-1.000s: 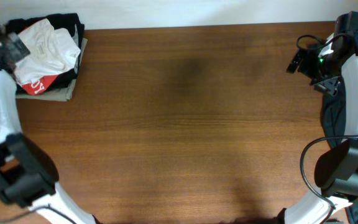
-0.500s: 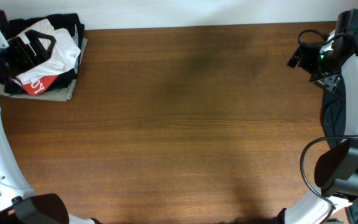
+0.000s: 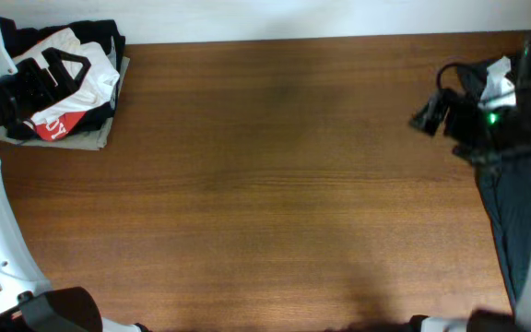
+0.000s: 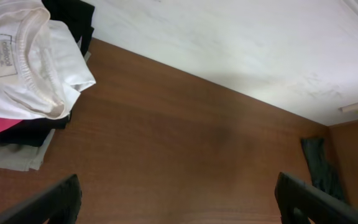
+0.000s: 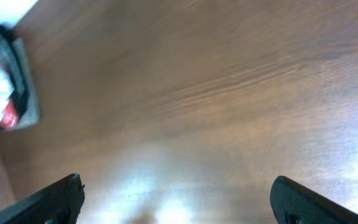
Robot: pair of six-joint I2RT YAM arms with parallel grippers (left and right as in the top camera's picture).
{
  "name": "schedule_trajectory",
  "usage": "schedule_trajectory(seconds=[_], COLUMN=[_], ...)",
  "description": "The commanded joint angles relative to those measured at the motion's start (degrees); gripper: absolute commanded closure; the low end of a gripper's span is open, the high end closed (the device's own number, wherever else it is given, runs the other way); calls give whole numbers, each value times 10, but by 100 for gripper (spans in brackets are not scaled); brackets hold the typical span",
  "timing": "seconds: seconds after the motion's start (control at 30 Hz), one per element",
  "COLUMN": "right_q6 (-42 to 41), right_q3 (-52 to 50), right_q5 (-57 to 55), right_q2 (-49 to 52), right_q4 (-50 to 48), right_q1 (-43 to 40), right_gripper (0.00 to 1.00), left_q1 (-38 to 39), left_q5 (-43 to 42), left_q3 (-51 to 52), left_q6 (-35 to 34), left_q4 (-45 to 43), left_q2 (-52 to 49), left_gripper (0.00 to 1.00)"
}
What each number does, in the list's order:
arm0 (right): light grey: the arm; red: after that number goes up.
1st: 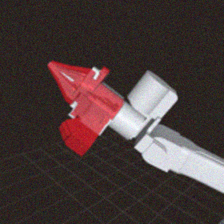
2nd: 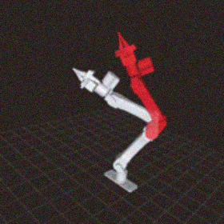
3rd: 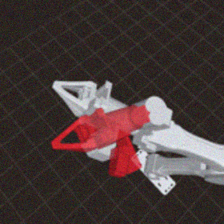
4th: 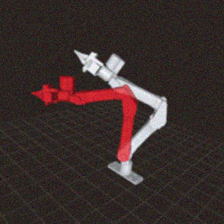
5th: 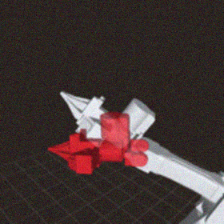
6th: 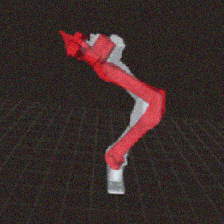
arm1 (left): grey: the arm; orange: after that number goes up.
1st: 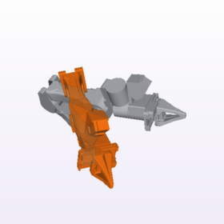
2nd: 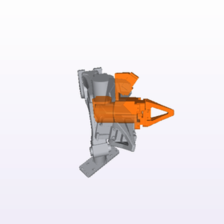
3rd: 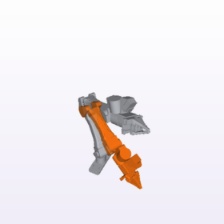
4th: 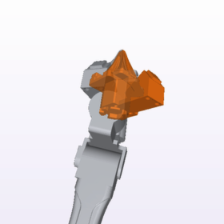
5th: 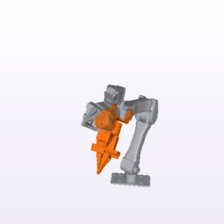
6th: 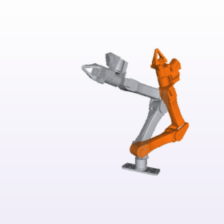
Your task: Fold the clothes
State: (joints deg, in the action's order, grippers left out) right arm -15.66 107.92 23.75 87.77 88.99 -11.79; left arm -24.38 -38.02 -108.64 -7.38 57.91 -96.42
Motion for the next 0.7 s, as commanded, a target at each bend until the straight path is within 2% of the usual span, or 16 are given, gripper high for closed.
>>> schedule_trajectory(seconds=[0.0,0.5,0.57,0.67], right_q6=[13,21,21,21], right_q3=[7,7,7,-3], right_q5=[14,0,-14,-74], right_q2=[-33,-38,-38,-71], right_q4=[9,59,53,-17], right_q1=[31,43,47,70], right_gripper=[1,1,1,1], left_q1=[0,0,0,0], left_q5=[-12,-12,-12,-12], left_q3=[-3,-3,-3,-3], left_q6=[1,1,1,1], left_q4=[1,1,1,1], left_q2=[5,5,5,5], left_gripper=[1,1,1,1])
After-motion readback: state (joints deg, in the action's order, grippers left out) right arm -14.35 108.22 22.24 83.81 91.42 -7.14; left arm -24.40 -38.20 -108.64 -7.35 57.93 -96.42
